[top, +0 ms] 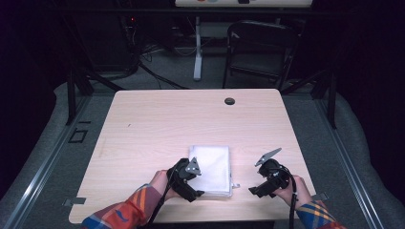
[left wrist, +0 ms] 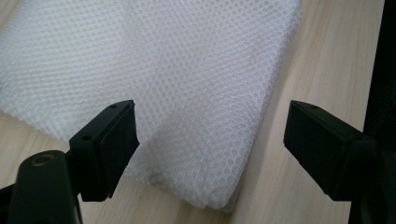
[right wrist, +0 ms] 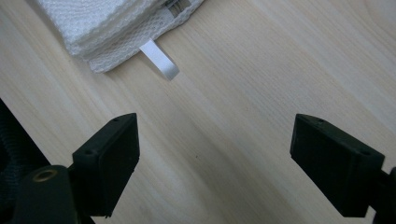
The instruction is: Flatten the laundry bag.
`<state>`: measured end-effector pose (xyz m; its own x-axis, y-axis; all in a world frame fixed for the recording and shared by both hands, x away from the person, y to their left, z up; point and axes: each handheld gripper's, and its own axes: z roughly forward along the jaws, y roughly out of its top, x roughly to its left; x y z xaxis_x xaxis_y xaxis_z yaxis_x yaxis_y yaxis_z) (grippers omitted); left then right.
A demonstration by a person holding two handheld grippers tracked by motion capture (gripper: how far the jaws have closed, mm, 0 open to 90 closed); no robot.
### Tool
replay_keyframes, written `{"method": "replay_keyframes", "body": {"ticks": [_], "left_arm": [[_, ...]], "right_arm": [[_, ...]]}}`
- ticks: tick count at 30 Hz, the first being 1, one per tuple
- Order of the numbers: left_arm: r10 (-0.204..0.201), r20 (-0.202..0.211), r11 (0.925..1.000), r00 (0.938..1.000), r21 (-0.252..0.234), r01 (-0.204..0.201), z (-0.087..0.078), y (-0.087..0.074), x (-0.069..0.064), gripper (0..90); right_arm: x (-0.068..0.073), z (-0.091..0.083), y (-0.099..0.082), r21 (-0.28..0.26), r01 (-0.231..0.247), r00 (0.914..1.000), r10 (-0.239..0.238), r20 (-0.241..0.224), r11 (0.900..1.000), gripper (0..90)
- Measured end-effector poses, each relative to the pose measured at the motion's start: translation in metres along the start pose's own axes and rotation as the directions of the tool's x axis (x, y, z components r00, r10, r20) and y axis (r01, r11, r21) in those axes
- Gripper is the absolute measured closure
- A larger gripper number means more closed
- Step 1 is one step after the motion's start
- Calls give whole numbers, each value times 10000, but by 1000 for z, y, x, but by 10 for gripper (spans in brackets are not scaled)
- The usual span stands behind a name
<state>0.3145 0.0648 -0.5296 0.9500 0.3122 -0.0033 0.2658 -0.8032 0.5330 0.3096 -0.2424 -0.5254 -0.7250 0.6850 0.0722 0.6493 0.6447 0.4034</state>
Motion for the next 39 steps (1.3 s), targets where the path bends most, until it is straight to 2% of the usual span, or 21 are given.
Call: {"method": "replay_keyframes", "body": {"ticks": [7, 12, 14, 15, 17, 21, 23, 24, 28, 29, 32, 33, 37, 39], "left_arm": [[275, 53, 9985, 9996, 471, -278, 13, 5, 0, 241], [297, -28, 9966, 9996, 767, -294, 21, 5, -1, 311], [252, -31, 9970, 9997, 729, -249, 22, 4, 0, 351], [267, 14, 9972, 9996, 701, -267, 23, 4, 1, 385], [262, -87, 9972, 9996, 700, -256, 25, 3, 0, 400], [411, -260, 9970, 9988, 671, -393, 27, 1, -1, 455], [390, -318, 9972, 9987, 653, -368, 27, 1, 0, 515], [360, -177, 9976, 9992, 597, -349, 28, 0, 1, 531], [409, -230, 9975, 9989, 594, -395, 28, 1, 2, 659], [373, -139, 9979, 9992, 525, -366, 28, 1, 2, 659], [200, -119, 9988, 9997, 455, -194, 28, 1, 4, 716], [23, 66, 9993, 10000, 385, -25, 28, 1, 6, 751], [-332, 281, 9991, 9991, 267, 325, 29, 1, 11, 783], [-398, 337, 9989, 9986, 245, 390, 29, 1, 12, 788]], "right_arm": [[0, 1, -1, 72, 23, 10000, -23, -21, 10000, 156], [2, 1, -1, -88, -79, 9998, 77, -156, 9999, 158], [4, 2, 1, -125, -20, 9998, 17, -212, 9999, 163], [4, 2, 1, -106, 77, 9999, -78, -95, 9999, 164], [6, 2, 2, -343, -7, 9998, 1, -181, 9994, 168], [9, 1, 7, -426, 156, 9997, -163, -163, 9990, 184], [12, 0, 10, -433, 328, 9994, -333, -112, 9985, 193], [14, 0, 12, -632, 306, 9994, -315, -134, 9975, 209], [23, 2, 21, -837, 575, 9980, -595, -215, 9948, 258], [23, 2, 21, -837, 575, 9980, -595, -215, 9948, 258], [33, 8, 30, -754, 1052, 9938, -1075, -273, 9916, 295], [36, 10, 33, -827, 1182, 9924, -1206, -246, 9895, 296], [50, 17, 44, -838, 1670, 9844, -1709, -420, 9824, 309], [54, 20, 47, -902, 1735, 9834, -1774, -374, 9807, 309]]}}
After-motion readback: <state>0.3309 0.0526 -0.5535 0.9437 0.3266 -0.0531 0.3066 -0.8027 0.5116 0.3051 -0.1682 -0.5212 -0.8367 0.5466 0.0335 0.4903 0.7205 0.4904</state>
